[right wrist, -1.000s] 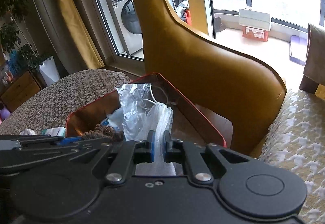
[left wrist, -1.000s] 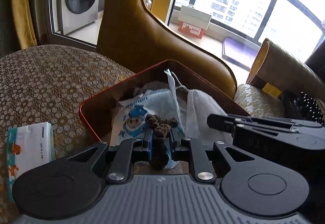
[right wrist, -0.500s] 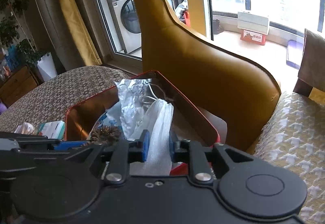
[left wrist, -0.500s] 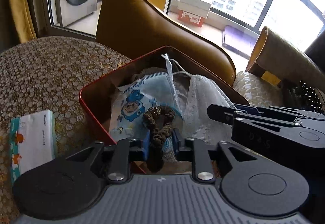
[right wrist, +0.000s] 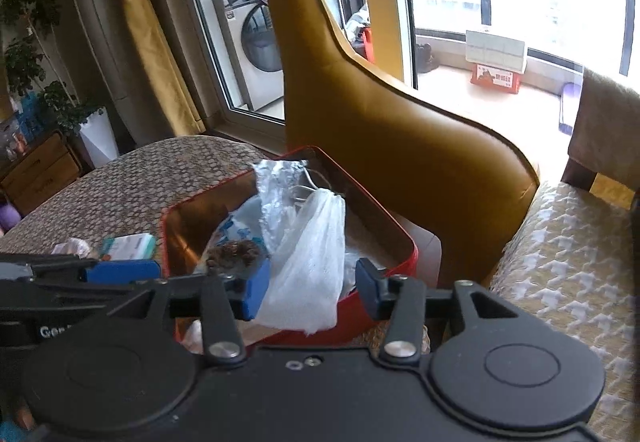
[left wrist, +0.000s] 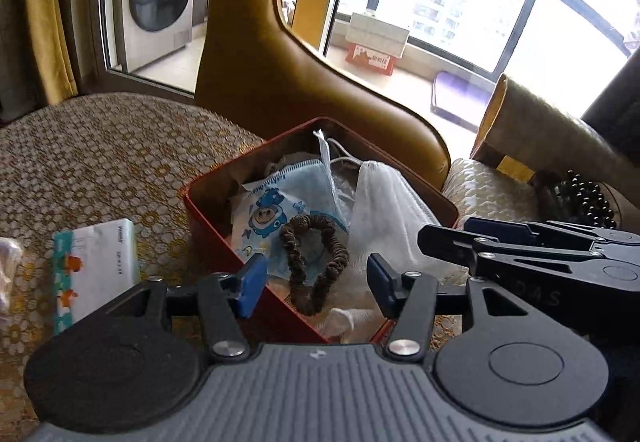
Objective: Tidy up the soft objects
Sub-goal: 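Open the left tool over the red box while the right tool releases the mask into it, then move both tools back over the cotton swabs and wipe packet on the table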
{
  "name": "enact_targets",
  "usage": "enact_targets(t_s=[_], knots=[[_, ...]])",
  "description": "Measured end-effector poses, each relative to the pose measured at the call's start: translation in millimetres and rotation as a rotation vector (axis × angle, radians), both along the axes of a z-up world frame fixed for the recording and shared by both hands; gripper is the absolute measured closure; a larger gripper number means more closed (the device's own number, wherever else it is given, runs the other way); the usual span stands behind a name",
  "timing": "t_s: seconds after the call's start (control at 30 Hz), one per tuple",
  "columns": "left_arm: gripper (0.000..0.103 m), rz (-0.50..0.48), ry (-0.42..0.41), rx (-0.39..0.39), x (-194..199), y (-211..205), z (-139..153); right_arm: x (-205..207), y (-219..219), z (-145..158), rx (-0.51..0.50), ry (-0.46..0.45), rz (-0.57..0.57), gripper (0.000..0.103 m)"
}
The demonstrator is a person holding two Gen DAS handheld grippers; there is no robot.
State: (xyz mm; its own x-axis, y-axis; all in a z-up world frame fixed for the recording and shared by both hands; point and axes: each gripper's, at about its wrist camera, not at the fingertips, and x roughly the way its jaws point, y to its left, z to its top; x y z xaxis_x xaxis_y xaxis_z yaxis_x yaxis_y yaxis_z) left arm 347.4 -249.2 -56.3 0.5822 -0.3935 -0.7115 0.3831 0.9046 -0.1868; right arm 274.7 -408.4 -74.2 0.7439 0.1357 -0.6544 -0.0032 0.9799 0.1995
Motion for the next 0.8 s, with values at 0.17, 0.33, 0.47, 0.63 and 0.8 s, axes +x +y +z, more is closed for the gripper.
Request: enact_targets(t_s=[0.17, 0.33, 0.47, 0.63, 0.8], knots=[[0.048, 0.001, -0.047, 0.013, -20.4, 13.6, 17.8, -19.5, 6.0, 15.9, 0.012, -0.015, 0.019, 0.048], [0.048, 0.004, -0.078, 0.005, -40.5, 32.6, 33.0, -38.5, 16.0, 30.1, 0.019, -0.032, 0.050, 0.042], [0.048, 0.004, -0.084, -0.009, -55.1, 50.5, 42.9, -53.8, 25.8, 42.2, 0.025, -0.049, 0.082, 0.040], [0.034, 0.011, -0.096, -0.018, -73.5, 76.3, 51.6, -72.1, 44.5, 57.0, 0.039, -0.074, 0.133, 0.035], [0.033, 0.033, -0.097, -0.026, -88.5, 109.2, 57.9, -84.8, 69.0, 65.7, 0.050, -0.086, 0.197, 0.029]])
